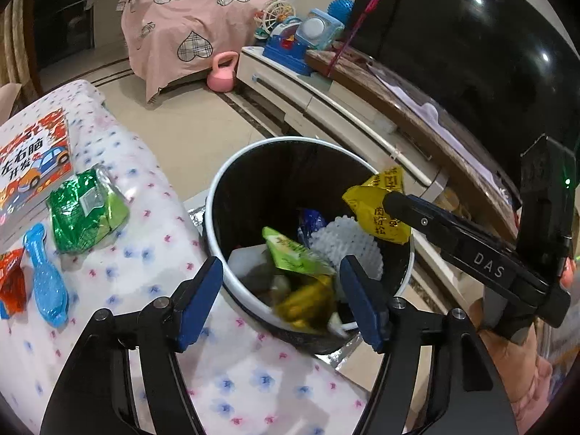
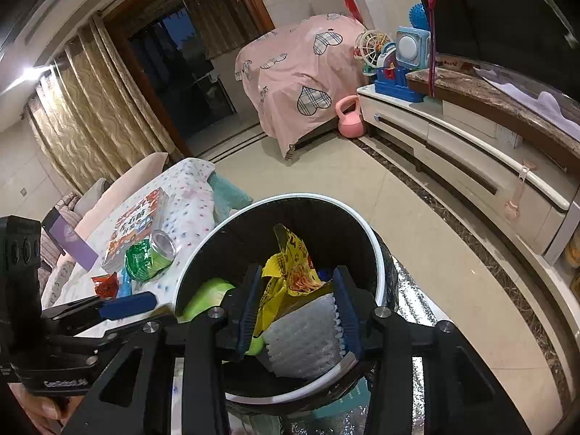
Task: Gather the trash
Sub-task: 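Open both tools to drop the pouch and wrapper into the bin, then move both tools back toward the remaining trash, then grasp the orange snack bag with the left tool while the right grasps the blue scoop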
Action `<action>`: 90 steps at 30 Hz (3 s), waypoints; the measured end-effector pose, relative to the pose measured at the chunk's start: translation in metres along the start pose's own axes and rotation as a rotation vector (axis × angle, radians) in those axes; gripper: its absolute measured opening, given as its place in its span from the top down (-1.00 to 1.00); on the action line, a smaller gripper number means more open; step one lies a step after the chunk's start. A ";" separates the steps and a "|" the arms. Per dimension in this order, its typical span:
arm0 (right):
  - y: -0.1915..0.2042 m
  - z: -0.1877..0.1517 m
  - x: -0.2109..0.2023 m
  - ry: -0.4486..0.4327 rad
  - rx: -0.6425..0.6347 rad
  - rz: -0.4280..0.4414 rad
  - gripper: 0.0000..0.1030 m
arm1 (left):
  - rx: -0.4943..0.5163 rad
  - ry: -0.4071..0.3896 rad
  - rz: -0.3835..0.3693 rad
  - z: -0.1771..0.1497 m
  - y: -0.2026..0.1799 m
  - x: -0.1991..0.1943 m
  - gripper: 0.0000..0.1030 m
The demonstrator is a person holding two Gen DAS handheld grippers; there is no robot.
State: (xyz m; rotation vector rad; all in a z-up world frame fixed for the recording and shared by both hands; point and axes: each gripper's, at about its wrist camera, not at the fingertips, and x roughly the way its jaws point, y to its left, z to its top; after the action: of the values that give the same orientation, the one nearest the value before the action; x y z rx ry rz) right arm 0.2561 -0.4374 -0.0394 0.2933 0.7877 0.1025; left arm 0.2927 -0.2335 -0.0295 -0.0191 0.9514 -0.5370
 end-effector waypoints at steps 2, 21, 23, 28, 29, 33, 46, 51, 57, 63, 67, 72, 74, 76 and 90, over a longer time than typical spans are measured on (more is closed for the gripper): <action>-0.001 0.000 -0.003 -0.008 0.006 0.005 -0.04 | -0.013 -0.008 -0.002 -0.002 0.004 -0.005 -0.33; 0.056 -0.035 -0.040 -0.068 -0.001 0.113 -0.79 | -0.254 -0.085 0.062 -0.088 0.093 -0.079 -0.40; 0.067 -0.041 -0.041 -0.068 -0.008 0.131 -0.81 | -0.280 -0.088 0.073 -0.097 0.105 -0.086 -0.40; 0.100 -0.058 -0.036 -0.041 -0.053 0.168 -0.82 | -0.334 -0.096 0.106 -0.117 0.135 -0.100 -0.41; 0.103 -0.060 -0.035 -0.034 -0.056 0.175 -0.82 | -0.343 -0.097 0.113 -0.121 0.141 -0.103 -0.41; 0.123 -0.073 -0.025 0.003 -0.074 0.198 -0.82 | -0.383 -0.105 0.133 -0.134 0.162 -0.112 -0.40; 0.169 -0.093 0.001 0.073 -0.128 0.239 -0.82 | -0.454 -0.130 0.184 -0.147 0.205 -0.129 -0.40; 0.178 -0.095 0.013 0.071 -0.143 0.248 -0.82 | -0.476 -0.132 0.189 -0.141 0.220 -0.128 -0.40; 0.191 -0.093 0.030 0.095 -0.165 0.252 -0.82 | -0.509 -0.141 0.180 -0.126 0.240 -0.122 -0.40; 0.200 -0.086 0.058 0.180 -0.162 0.270 -0.81 | -0.508 -0.145 0.182 -0.100 0.256 -0.109 -0.39; 0.198 -0.083 0.059 0.163 -0.154 0.265 -0.81 | -0.473 -0.126 0.182 -0.082 0.259 -0.093 -0.23; 0.191 -0.080 0.062 0.161 -0.145 0.254 -0.76 | -0.410 -0.074 0.210 -0.065 0.256 -0.066 0.38; 0.189 -0.077 0.064 0.162 -0.141 0.250 -0.72 | -0.398 -0.056 0.214 -0.062 0.256 -0.059 0.64; 0.189 -0.076 0.066 0.159 -0.143 0.246 -0.68 | -0.383 -0.067 0.216 -0.064 0.254 -0.059 0.72; 0.235 -0.068 0.109 0.200 -0.277 0.254 -0.40 | -0.493 -0.140 0.214 -0.130 0.269 -0.126 0.91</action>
State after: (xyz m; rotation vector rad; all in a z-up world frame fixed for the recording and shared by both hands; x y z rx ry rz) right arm 0.2883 -0.1759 -0.0890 0.1197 0.9195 0.4819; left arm 0.2483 0.0843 -0.0754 -0.3888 0.9158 -0.0936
